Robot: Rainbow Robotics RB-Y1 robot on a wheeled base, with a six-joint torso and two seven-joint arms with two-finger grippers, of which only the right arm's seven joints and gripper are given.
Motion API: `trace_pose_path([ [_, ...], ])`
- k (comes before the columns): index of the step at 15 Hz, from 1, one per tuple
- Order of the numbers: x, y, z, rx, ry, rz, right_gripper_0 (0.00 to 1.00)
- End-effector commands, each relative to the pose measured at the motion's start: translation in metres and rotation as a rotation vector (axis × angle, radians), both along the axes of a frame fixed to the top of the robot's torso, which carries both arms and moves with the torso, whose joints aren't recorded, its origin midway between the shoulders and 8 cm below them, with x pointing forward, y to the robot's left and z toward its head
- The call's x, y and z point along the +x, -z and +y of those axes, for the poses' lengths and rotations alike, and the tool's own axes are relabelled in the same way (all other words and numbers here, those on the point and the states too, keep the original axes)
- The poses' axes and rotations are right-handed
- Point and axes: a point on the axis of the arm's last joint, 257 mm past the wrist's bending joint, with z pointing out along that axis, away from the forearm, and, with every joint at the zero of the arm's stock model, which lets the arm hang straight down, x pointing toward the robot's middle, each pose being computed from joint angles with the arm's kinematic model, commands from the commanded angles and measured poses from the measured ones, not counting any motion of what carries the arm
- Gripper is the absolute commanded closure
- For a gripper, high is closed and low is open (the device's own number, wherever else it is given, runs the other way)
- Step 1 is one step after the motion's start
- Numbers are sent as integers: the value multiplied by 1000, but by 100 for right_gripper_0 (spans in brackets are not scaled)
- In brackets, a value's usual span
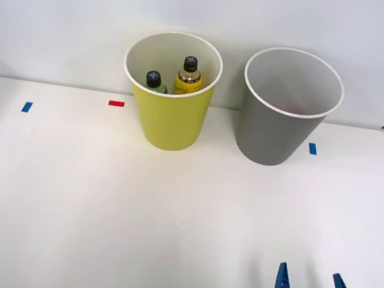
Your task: Put cans in the gray bin, plastic bottles in the light green bin
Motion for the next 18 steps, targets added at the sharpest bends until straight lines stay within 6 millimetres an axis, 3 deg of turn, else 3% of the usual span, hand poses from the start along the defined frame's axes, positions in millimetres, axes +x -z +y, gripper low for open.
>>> trace_pose_path([
  [1, 0, -1, -15, -95, 57, -6, 0],
  [5, -6, 3, -29, -97, 106, 12, 0],
  [18, -12, 8, -26, -93, 94, 32, 0],
])
